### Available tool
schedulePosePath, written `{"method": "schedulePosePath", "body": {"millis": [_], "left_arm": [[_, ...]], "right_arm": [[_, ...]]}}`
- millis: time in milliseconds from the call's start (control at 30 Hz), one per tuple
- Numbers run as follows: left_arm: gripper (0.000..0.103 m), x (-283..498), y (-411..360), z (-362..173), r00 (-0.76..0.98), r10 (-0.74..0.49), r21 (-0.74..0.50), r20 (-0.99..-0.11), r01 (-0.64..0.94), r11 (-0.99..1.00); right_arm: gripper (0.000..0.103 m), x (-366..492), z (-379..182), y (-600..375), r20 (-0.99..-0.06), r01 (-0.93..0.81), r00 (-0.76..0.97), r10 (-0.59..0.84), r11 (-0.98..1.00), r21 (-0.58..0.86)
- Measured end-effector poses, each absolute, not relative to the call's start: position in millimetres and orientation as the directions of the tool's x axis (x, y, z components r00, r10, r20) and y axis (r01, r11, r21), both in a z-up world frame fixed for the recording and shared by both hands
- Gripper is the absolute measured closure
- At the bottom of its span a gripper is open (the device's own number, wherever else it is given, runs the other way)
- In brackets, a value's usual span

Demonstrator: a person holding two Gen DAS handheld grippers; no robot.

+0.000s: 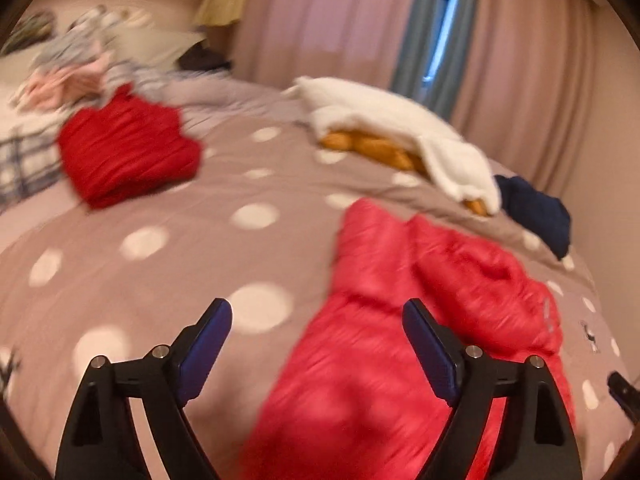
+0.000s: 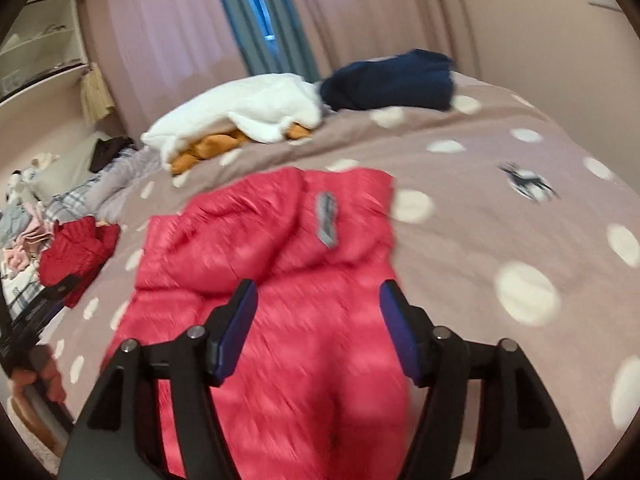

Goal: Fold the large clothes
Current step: 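Lift the grey-trimmed hem with both tools and fold it toward the hood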

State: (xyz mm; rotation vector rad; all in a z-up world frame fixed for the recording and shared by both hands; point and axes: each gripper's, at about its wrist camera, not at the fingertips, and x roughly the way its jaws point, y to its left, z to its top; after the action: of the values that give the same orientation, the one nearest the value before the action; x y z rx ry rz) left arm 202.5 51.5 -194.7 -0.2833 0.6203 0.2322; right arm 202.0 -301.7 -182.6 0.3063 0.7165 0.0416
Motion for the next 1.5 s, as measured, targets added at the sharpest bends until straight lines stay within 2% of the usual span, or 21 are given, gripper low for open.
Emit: {"method": "schedulePosePath", "body": {"millis": [67,233,400,500,567,733,800,867,1000,1100,1167,1200,1233,1267,1300,1333,1400,1500], "left_arm": [[0.016,184.7,62.2,-207.5,0.773,0.121,-0.214,-0.623,-0.317,0.924],[0.015,146.9,92.5,-251.0,0.713,0.023,-0.401,-0.701,-0.421,0.814],[0.015,127.6,94.3,-278.3,0.675,-0.008,-0.443,-0.737,-0.475,0.76],[0.015,120.9,82.1,-275.7,0.693,0.017,-0.421,-0.721,-0.457,0.784],[0.015,117.4,74.5,-276.8,0.694,-0.018,-0.45,-0.72,-0.447,0.774],[0.015,107.8,50.8,-280.4,0.729,-0.249,-0.645,-0.638,-0.329,0.69],[0.015,109.3,37.5,-283.4,0.72,-0.388,-0.744,-0.575,-0.263,0.615],[0.015,117.9,23.4,-285.6,0.688,-0.479,-0.79,-0.544,-0.229,0.569],[0.015,139.2,14.7,-285.3,0.693,-0.48,-0.79,-0.538,-0.216,0.574],[0.018,152.7,18.4,-288.4,0.713,-0.452,-0.787,-0.536,-0.228,0.574],[0.03,159.6,15.4,-288.7,0.712,-0.386,-0.721,-0.586,-0.24,0.65],[0.039,162.8,11.8,-290.7,0.705,-0.344,-0.67,-0.62,-0.248,0.7],[0.049,166.2,8.0,-292.3,0.703,-0.305,-0.621,-0.642,-0.245,0.744],[0.052,167.2,3.5,-293.4,0.711,-0.255,-0.565,-0.656,-0.237,0.791],[0.057,167.5,0.0,-294.5,0.719,-0.221,-0.53,-0.659,-0.236,0.815],[0.06,167.7,-1.4,-296.4,0.725,-0.202,-0.514,-0.658,-0.236,0.825],[0.065,167.7,-1.5,-299.4,0.736,-0.169,-0.497,-0.655,-0.251,0.831],[0.066,168.4,-1.9,-300.5,0.733,-0.149,-0.477,-0.664,-0.261,0.84]], "right_arm": [[0.035,180.1,-192.6,-310.4,-0.648,0.096,0.747,0.147,0.941,0.325],[0.034,131.7,-231.2,-329.9,-0.663,0.214,0.718,0.214,0.838,0.502],[0.034,87.1,-267.0,-342.3,-0.664,0.343,0.708,0.242,0.703,0.623],[0.034,68.9,-273.3,-336.5,-0.621,0.349,0.736,0.27,0.635,0.689],[0.034,62.9,-273.1,-329.6,-0.609,0.346,0.74,0.286,0.615,0.708],[0.034,63.9,-277.1,-288.6,-0.592,0.314,0.71,0.38,0.582,0.75],[0.034,64.1,-276.9,-270.9,-0.6,0.312,0.703,0.383,0.591,0.743],[0.034,67.6,-277.6,-258.7,-0.577,0.289,0.698,0.423,0.571,0.768],[0.031,79.3,-287.9,-242.3,-0.473,0.266,0.697,0.539,0.418,0.869],[0.031,91.5,-284.3,-237.8,-0.513,0.264,0.697,0.502,0.485,0.834],[0.034,100.5,-282.9,-238.0,-0.529,0.257,0.705,0.472,0.525,0.812],[0.039,102.8,-283.5,-238.2,-0.536,0.263,0.708,0.459,0.534,0.804],[0.048,105.6,-285.1,-239.4,-0.544,0.267,0.713,0.443,0.547,0.794],[0.055,109.3,-286.3,-239.5,-0.564,0.273,0.715,0.413,0.578,0.769],[0.068,112.2,-287.7,-238.7,-0.591,0.283,0.711,0.381,0.614,0.736],[0.077,114.6,-291.2,-237.1,-0.614,0.288,0.706,0.353,0.649,0.704],[0.085,113.5,-296.1,-236.4,-0.61,0.266,0.727,0.316,0.689,0.674],[0.089,113.3,-297.5,-234.7,-0.62,0.246,0.731,0.284,0.738,0.628]]}}
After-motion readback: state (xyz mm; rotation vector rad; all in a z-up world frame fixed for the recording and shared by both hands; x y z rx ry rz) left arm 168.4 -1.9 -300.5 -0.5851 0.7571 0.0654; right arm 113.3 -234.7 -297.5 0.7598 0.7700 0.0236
